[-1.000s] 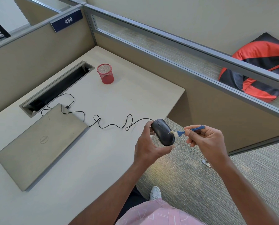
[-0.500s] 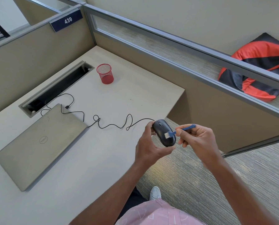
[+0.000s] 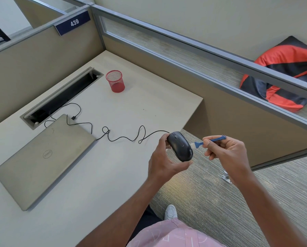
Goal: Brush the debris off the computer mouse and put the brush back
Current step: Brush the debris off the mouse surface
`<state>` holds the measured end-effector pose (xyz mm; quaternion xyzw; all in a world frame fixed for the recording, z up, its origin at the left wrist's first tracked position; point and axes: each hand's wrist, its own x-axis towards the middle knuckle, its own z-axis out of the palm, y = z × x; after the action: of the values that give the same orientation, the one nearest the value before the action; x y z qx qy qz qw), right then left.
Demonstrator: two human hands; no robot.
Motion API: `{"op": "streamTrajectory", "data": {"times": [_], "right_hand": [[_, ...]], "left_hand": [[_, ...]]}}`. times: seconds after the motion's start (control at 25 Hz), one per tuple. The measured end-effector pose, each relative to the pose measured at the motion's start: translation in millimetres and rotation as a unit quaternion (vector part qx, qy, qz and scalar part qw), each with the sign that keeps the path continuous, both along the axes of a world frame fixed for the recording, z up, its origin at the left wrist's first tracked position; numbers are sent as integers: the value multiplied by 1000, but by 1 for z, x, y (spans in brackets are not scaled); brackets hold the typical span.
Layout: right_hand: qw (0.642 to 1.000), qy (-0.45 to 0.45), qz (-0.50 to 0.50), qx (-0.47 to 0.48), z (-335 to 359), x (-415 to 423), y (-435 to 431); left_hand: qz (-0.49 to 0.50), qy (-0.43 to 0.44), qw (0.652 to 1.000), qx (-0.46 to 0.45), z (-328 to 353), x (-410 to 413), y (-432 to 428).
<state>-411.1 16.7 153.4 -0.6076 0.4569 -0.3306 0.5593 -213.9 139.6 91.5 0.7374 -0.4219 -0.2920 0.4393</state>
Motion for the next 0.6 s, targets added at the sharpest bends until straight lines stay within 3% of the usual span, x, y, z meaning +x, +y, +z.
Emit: {"op": "streamTrajectory", "data": {"times": [0.24,0.6], "right_hand": [[998,-10,64,3,-3,23,10],[999,29,-39,-16,-11,7,-2]], "left_hand": [[-5,-3,1000,4,2,-3,-1],[-8,4,1000,3,0,-2,5]]}}
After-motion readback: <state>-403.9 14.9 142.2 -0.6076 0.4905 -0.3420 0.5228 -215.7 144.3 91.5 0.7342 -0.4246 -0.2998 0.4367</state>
